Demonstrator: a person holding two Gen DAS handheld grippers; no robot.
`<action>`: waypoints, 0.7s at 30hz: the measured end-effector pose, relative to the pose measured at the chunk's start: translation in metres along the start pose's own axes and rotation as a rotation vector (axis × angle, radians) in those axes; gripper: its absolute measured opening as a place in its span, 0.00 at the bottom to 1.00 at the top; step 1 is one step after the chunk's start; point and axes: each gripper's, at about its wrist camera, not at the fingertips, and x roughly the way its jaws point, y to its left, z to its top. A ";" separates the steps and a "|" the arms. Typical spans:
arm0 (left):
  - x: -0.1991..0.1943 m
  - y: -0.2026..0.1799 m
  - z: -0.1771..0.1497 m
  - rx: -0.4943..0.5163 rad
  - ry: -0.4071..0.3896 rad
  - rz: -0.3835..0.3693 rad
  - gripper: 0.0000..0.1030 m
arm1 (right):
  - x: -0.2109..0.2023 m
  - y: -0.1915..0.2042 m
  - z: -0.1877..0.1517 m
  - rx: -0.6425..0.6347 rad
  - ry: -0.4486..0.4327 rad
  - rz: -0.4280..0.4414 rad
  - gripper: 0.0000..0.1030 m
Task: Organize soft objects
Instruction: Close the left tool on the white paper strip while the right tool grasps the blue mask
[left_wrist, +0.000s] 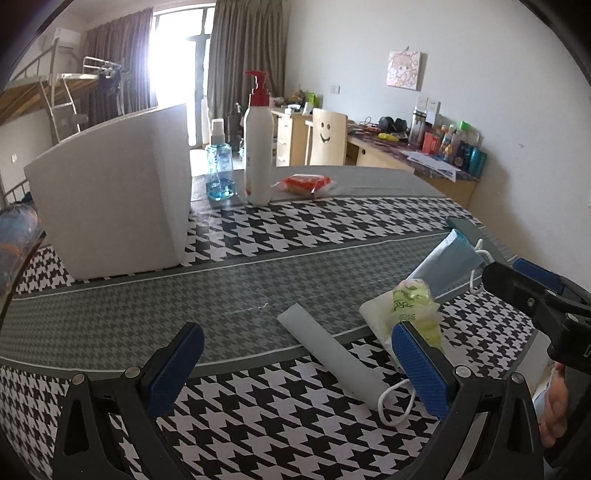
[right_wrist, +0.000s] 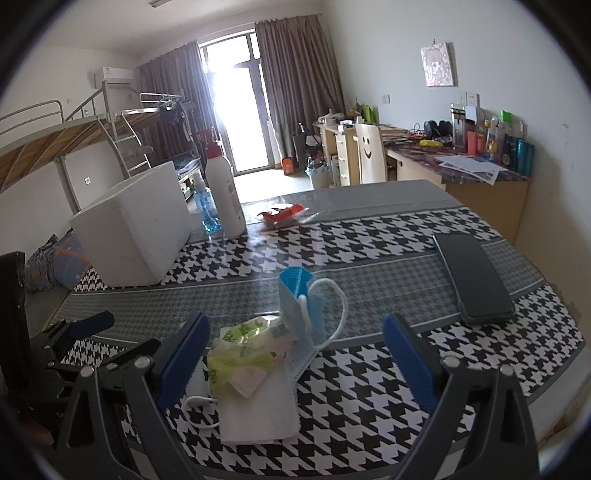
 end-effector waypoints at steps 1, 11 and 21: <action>0.002 0.000 0.000 -0.003 0.003 0.003 0.99 | 0.001 -0.001 0.000 -0.002 0.003 0.002 0.94; 0.021 -0.008 0.001 -0.020 0.054 0.065 0.91 | 0.015 -0.013 -0.001 -0.009 0.033 0.024 0.94; 0.037 -0.016 0.000 -0.039 0.118 0.098 0.67 | 0.031 -0.028 -0.002 0.003 0.068 0.068 0.94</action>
